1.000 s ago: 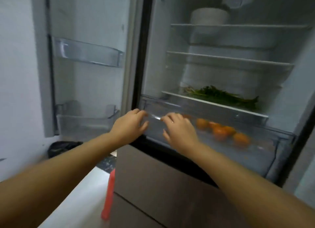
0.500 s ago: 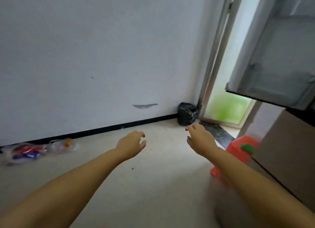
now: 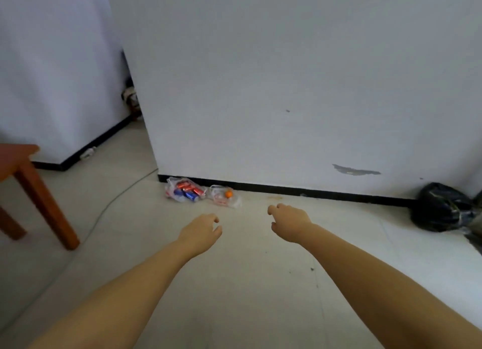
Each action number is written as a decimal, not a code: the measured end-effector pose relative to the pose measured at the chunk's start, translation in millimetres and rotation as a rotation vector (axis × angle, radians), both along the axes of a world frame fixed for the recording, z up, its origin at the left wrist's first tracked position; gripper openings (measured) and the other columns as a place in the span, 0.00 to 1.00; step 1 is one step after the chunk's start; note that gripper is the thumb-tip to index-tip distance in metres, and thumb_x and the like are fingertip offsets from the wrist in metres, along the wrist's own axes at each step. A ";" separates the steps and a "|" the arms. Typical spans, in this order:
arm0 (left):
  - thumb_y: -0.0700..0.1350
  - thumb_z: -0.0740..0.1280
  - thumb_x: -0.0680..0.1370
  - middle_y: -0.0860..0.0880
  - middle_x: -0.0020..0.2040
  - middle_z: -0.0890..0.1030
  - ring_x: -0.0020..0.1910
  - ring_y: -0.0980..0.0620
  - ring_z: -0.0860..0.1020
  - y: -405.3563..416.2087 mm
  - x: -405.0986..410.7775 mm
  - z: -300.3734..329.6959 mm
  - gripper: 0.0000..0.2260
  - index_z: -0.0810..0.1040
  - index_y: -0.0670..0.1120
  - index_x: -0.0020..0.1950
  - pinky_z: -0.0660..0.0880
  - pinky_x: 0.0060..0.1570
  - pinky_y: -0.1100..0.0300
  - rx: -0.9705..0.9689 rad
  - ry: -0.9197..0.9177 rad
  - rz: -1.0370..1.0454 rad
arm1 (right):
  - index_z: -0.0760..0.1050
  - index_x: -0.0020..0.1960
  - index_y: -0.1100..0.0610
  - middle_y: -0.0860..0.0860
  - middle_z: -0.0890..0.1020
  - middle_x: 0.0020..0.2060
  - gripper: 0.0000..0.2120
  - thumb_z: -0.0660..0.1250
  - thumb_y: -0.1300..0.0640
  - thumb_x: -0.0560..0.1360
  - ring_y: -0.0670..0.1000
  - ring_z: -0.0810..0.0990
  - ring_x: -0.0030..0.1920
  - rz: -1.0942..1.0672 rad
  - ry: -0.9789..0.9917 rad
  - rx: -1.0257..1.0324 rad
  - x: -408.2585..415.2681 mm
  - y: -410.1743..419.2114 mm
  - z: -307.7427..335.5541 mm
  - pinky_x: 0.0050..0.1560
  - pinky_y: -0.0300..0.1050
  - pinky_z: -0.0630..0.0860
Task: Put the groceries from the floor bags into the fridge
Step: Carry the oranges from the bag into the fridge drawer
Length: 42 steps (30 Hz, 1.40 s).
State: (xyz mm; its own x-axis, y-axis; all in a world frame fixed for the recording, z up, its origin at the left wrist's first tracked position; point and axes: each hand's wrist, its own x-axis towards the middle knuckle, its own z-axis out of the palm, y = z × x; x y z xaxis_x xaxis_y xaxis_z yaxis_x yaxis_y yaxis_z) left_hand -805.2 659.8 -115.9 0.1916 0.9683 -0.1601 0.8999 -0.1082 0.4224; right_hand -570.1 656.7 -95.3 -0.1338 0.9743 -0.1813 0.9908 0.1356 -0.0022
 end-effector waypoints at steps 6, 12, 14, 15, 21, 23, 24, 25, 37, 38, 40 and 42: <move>0.49 0.59 0.79 0.45 0.59 0.77 0.56 0.47 0.76 108.5 -20.7 -19.0 0.15 0.72 0.46 0.64 0.72 0.54 0.55 -0.041 -0.015 0.040 | 0.65 0.67 0.54 0.54 0.73 0.62 0.16 0.55 0.55 0.79 0.56 0.75 0.58 0.012 0.020 -0.079 -14.4 118.0 -30.8 0.52 0.48 0.72; 0.48 0.60 0.79 0.44 0.59 0.76 0.56 0.45 0.76 227.0 -47.5 -25.2 0.15 0.73 0.44 0.63 0.72 0.55 0.55 -0.096 0.000 0.102 | 0.65 0.68 0.53 0.53 0.74 0.62 0.17 0.56 0.54 0.79 0.55 0.76 0.58 0.036 0.060 -0.178 -34.2 250.8 -60.3 0.50 0.45 0.71; 0.47 0.60 0.79 0.44 0.59 0.77 0.57 0.45 0.75 258.6 -59.1 -28.6 0.15 0.73 0.44 0.63 0.71 0.55 0.55 -0.107 -0.004 0.145 | 0.66 0.67 0.52 0.53 0.74 0.62 0.17 0.56 0.54 0.79 0.55 0.76 0.57 0.057 0.051 -0.216 -47.9 287.9 -65.1 0.52 0.46 0.72; 0.47 0.60 0.79 0.44 0.59 0.77 0.57 0.45 0.75 274.1 -65.1 -31.8 0.15 0.73 0.44 0.63 0.71 0.56 0.56 -0.117 -0.004 0.163 | 0.66 0.67 0.52 0.53 0.74 0.62 0.17 0.57 0.54 0.79 0.55 0.76 0.57 0.072 0.054 -0.231 -55.7 305.8 -67.1 0.53 0.46 0.73; 0.49 0.59 0.79 0.45 0.60 0.76 0.58 0.47 0.75 379.5 -91.1 -64.8 0.15 0.73 0.45 0.63 0.71 0.58 0.55 -0.205 0.025 0.168 | 0.65 0.68 0.53 0.53 0.73 0.63 0.18 0.57 0.54 0.79 0.56 0.75 0.59 0.170 0.071 -0.275 -94.3 412.2 -88.3 0.54 0.48 0.72; 0.49 0.60 0.79 0.45 0.59 0.77 0.57 0.47 0.76 425.2 -95.7 -76.3 0.14 0.74 0.45 0.62 0.71 0.57 0.55 -0.213 0.018 0.143 | 0.66 0.68 0.53 0.53 0.73 0.63 0.18 0.57 0.54 0.79 0.56 0.75 0.60 0.156 0.072 -0.296 -98.9 453.4 -102.9 0.54 0.47 0.71; 0.49 0.60 0.79 0.45 0.59 0.77 0.56 0.48 0.76 454.2 -98.9 -82.9 0.14 0.74 0.45 0.62 0.71 0.56 0.56 -0.215 0.014 0.125 | 0.66 0.68 0.53 0.53 0.73 0.64 0.18 0.57 0.55 0.79 0.56 0.75 0.60 0.135 0.078 -0.309 -100.9 479.9 -111.5 0.55 0.46 0.71; 0.49 0.60 0.79 0.46 0.59 0.78 0.56 0.48 0.77 474.1 -101.0 -87.6 0.13 0.74 0.45 0.61 0.71 0.55 0.56 -0.216 0.013 0.101 | 0.66 0.68 0.53 0.53 0.73 0.64 0.17 0.57 0.55 0.79 0.55 0.74 0.61 0.111 0.084 -0.320 -100.9 496.9 -116.9 0.55 0.46 0.70; 0.48 0.59 0.79 0.46 0.54 0.78 0.51 0.47 0.78 736.4 -78.3 -129.4 0.12 0.76 0.45 0.57 0.74 0.50 0.54 -0.339 0.103 -0.209 | 0.67 0.67 0.52 0.52 0.74 0.62 0.17 0.56 0.52 0.80 0.53 0.76 0.58 -0.257 0.261 -0.475 -78.4 677.5 -177.6 0.59 0.45 0.73; 0.48 0.58 0.79 0.46 0.55 0.78 0.52 0.47 0.78 750.0 -69.6 -138.4 0.12 0.75 0.45 0.58 0.73 0.50 0.55 -0.347 0.098 -0.234 | 0.67 0.67 0.52 0.52 0.74 0.62 0.16 0.56 0.52 0.80 0.53 0.76 0.58 -0.270 0.271 -0.492 -74.6 691.9 -186.8 0.59 0.45 0.73; 0.49 0.58 0.80 0.46 0.58 0.77 0.54 0.48 0.77 779.0 -53.2 -166.0 0.13 0.74 0.46 0.61 0.73 0.51 0.56 -0.352 0.095 -0.292 | 0.67 0.67 0.52 0.51 0.74 0.61 0.16 0.57 0.52 0.79 0.52 0.76 0.58 -0.288 0.276 -0.504 -65.6 725.2 -211.3 0.58 0.44 0.72; 0.48 0.58 0.80 0.46 0.61 0.75 0.56 0.48 0.76 808.0 -40.9 -200.2 0.14 0.73 0.46 0.62 0.72 0.53 0.56 -0.369 0.082 -0.322 | 0.67 0.67 0.52 0.51 0.75 0.61 0.16 0.57 0.52 0.79 0.52 0.76 0.58 -0.294 0.290 -0.517 -59.0 762.3 -239.9 0.58 0.43 0.72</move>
